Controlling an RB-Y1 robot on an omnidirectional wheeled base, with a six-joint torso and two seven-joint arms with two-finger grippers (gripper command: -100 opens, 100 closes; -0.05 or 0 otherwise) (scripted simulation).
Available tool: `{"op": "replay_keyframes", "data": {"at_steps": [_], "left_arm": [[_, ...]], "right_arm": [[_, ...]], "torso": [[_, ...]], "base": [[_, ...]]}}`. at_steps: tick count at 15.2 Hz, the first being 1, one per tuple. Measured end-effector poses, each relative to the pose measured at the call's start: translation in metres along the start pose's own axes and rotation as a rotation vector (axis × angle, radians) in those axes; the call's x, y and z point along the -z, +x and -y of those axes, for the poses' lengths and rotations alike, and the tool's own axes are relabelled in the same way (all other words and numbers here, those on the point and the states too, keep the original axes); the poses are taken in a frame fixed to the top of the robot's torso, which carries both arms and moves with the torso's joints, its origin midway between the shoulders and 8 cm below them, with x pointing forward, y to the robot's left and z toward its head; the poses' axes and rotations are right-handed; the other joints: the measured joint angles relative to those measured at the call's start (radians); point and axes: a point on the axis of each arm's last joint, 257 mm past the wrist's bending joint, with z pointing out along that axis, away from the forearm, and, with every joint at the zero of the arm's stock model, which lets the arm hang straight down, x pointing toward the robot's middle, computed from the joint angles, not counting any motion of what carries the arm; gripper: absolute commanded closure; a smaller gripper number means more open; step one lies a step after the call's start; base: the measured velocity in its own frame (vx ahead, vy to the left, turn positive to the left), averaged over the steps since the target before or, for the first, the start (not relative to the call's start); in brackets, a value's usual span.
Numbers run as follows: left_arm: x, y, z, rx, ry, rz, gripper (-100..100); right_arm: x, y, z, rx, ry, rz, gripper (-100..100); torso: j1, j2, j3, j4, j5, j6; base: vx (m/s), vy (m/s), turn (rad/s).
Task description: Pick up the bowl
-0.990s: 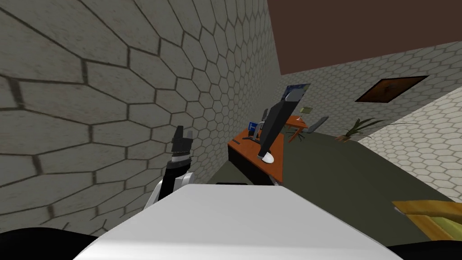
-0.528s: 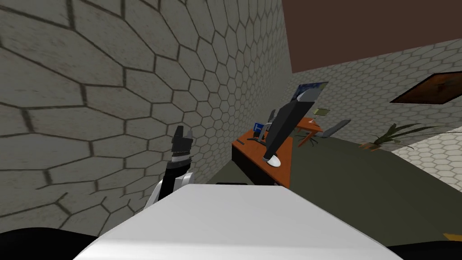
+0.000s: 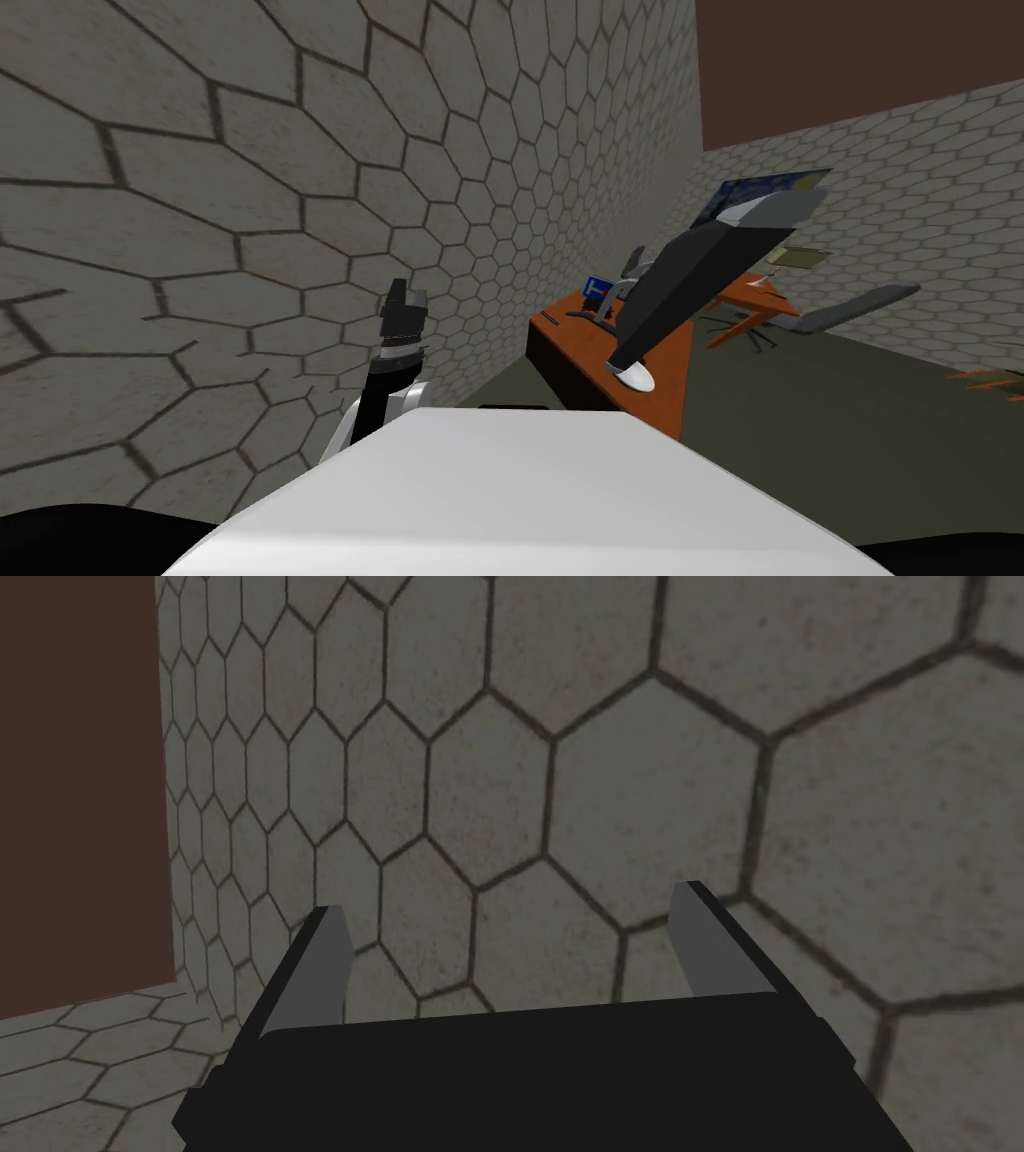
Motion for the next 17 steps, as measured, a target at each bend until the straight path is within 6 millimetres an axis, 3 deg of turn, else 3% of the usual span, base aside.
{"op": "replay_keyframes", "data": {"at_steps": [5, 9, 13, 17], "left_arm": [[0.000, 0.000, 0.000, 0.000, 0.000, 0.000, 0], [0.000, 0.000, 0.000, 0.000, 0.000, 0.000, 0], [0.000, 0.000, 0.000, 0.000, 0.000, 0.000, 0], [0.000, 0.000, 0.000, 0.000, 0.000, 0.000, 0]], "right_arm": [[0.025, 0.000, 0.064, 0.083, 0.126, -0.057, -100], [0.059, 0.001, 0.112, 0.144, 0.225, -0.108, -100], [0.071, 0.003, 0.132, 0.163, 0.277, -0.132, -100], [0.082, 0.000, 0.148, 0.191, 0.313, -0.149, -100]], "torso": [[-0.001, -0.002, -0.001, -0.001, 0.000, 0.000], [-0.001, -0.003, -0.002, -0.001, 0.000, 0.000], [-0.003, 0.000, 0.000, 0.000, -0.001, 0.002], [-0.002, -0.001, -0.001, 0.000, -0.001, 0.001]], "base": [[0.050, 0.053, 0.349], [0.064, 0.036, 0.248], [0.021, 0.008, 0.015], [0.044, 0.015, 0.185]]}}
